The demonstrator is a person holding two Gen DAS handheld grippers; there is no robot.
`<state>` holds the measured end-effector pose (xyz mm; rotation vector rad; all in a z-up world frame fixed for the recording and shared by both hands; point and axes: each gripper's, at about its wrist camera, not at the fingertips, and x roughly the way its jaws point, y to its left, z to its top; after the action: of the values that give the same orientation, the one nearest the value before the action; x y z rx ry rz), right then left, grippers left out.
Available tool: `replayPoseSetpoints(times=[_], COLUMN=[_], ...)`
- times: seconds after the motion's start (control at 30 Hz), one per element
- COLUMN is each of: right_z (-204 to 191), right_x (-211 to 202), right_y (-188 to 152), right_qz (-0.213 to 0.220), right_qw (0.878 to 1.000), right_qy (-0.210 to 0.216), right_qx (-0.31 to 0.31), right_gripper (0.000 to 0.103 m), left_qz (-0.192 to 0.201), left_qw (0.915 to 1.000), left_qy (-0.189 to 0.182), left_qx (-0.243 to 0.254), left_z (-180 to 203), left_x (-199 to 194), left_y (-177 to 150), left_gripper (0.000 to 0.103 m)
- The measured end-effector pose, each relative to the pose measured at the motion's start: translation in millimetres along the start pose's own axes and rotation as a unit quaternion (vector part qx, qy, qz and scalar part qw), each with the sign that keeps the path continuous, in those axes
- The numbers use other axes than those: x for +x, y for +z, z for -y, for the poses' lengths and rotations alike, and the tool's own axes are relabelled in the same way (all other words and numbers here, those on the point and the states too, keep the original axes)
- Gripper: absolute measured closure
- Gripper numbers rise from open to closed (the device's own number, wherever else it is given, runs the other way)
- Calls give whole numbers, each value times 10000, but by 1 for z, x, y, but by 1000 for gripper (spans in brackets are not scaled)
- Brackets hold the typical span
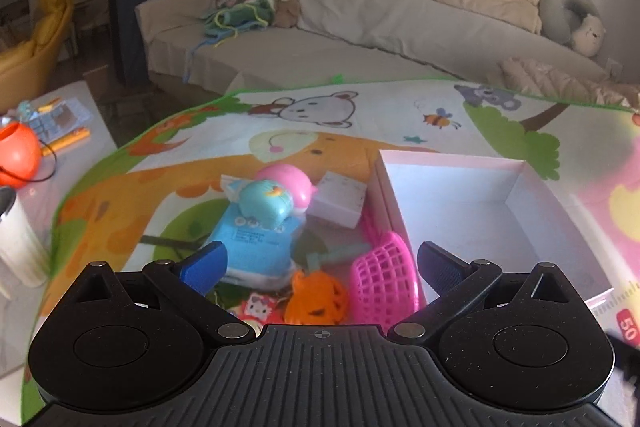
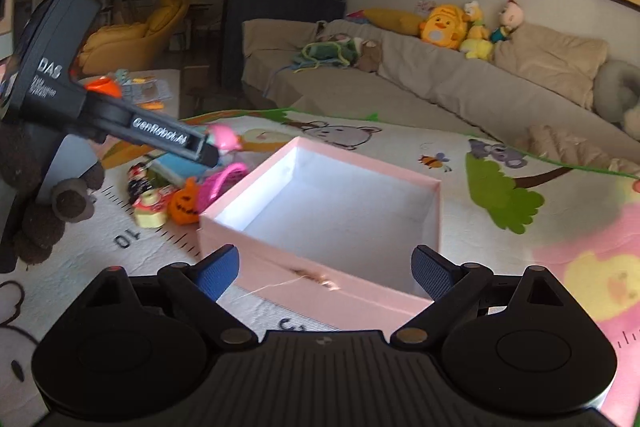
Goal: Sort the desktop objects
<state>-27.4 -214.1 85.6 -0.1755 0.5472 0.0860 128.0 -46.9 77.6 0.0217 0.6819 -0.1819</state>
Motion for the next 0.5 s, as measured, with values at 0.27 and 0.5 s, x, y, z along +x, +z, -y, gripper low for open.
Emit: replayPoseSetpoints(times=[0.27,0.5], right_z=[68,36], right_x=[93,143], right_y=[16,30], right_qz=[-981,-1057], right_qw=[9864,9868], right_qy=[-106,-48], right_qx=[1318,1226], right_gripper=[8,3], left_qz=[-458,-481], left_qw=[9950,9968], left_qy=[884,513], left_qx=[88,-390], left_z=[-55,-97], left_x=[11,-15], left_y=[-35,-46], left_gripper=[0,0])
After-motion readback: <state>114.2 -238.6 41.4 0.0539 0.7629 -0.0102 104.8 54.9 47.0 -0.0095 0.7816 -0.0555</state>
